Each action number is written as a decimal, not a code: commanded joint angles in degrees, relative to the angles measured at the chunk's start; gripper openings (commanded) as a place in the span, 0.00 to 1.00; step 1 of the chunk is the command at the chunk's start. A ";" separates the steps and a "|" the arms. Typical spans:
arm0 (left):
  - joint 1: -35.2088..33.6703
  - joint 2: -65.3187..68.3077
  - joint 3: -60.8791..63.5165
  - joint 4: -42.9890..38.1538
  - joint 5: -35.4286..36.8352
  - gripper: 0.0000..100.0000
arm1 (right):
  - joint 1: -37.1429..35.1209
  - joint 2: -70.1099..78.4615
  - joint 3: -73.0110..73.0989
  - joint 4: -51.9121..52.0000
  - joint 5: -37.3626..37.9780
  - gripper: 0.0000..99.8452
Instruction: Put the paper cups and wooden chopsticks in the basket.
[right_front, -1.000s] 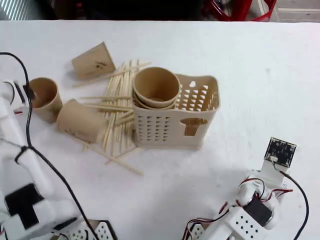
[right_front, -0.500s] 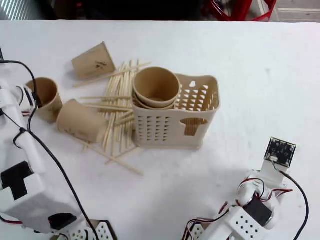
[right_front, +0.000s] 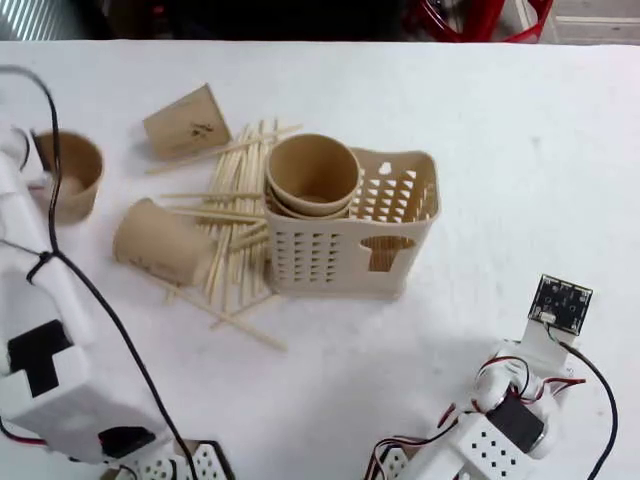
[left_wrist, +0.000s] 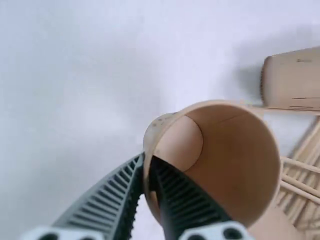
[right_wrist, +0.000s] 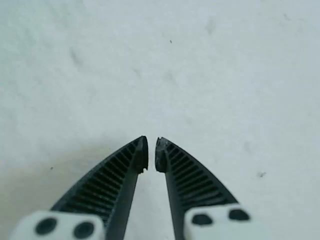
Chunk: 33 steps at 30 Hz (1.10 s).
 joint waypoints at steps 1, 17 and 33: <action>7.25 -0.92 -26.81 15.03 -0.53 0.02 | 0.22 -0.22 0.35 -0.75 -0.44 0.05; 53.58 -12.09 -46.07 19.25 3.96 0.02 | 0.22 -0.22 0.35 -0.84 -0.44 0.05; 53.05 -14.90 -18.90 19.16 3.96 0.02 | 0.22 -0.22 0.35 -0.84 -0.44 0.05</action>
